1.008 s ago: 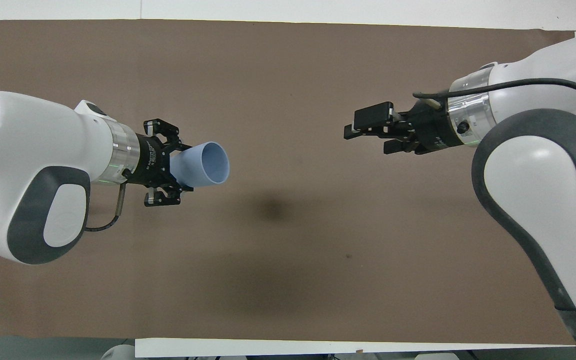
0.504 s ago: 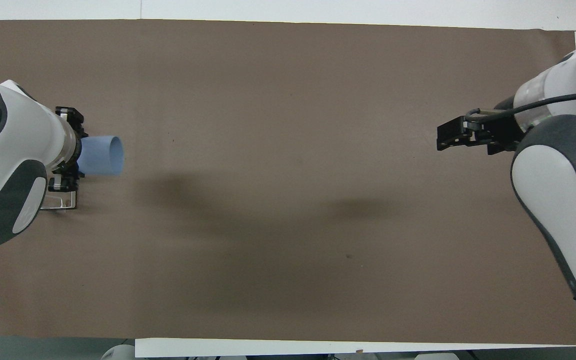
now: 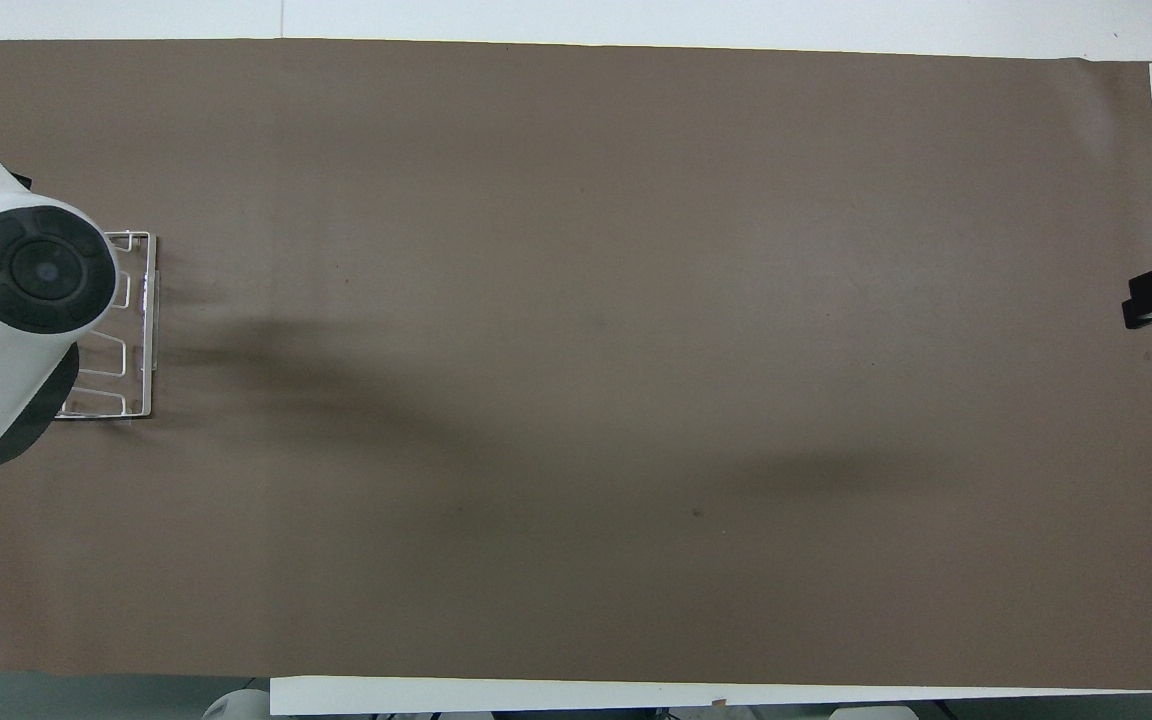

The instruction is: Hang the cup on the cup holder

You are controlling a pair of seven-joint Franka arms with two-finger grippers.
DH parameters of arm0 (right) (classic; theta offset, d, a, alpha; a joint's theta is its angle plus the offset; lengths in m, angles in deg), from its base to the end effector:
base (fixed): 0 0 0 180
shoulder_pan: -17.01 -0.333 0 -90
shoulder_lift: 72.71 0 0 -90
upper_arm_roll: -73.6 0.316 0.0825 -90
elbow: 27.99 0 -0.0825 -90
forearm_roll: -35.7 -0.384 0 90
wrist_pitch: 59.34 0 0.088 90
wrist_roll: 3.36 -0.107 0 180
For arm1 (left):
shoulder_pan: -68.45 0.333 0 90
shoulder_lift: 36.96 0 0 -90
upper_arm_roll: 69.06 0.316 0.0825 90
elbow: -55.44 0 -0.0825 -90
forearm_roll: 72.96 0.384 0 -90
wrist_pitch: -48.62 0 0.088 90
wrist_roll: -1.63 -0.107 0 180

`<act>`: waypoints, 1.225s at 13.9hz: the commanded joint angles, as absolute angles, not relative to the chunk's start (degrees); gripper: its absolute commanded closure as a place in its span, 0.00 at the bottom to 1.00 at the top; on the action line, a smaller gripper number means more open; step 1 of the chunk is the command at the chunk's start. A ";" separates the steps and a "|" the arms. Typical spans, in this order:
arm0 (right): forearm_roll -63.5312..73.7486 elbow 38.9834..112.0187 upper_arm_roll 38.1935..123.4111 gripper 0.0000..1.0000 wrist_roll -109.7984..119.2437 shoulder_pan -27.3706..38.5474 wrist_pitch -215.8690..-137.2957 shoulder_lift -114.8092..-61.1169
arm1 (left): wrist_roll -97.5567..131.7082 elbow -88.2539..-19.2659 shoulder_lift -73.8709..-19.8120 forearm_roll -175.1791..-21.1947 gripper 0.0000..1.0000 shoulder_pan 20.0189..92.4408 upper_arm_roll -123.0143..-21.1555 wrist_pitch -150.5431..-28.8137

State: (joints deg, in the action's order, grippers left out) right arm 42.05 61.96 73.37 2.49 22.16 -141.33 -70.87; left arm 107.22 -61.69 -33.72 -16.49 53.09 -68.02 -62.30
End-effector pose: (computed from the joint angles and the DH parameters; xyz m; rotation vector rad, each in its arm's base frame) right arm 0.5259 -0.0627 0.6316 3.0371 -0.0021 -0.1780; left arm 0.5411 -0.0790 0.4896 -2.0404 -1.3796 -1.0048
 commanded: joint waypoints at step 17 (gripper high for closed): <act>43.17 61.75 71.06 0.00 3.49 18.95 -138.61 -71.48 | 106.13 -65.85 -42.14 12.20 0.74 56.75 -68.62 -74.25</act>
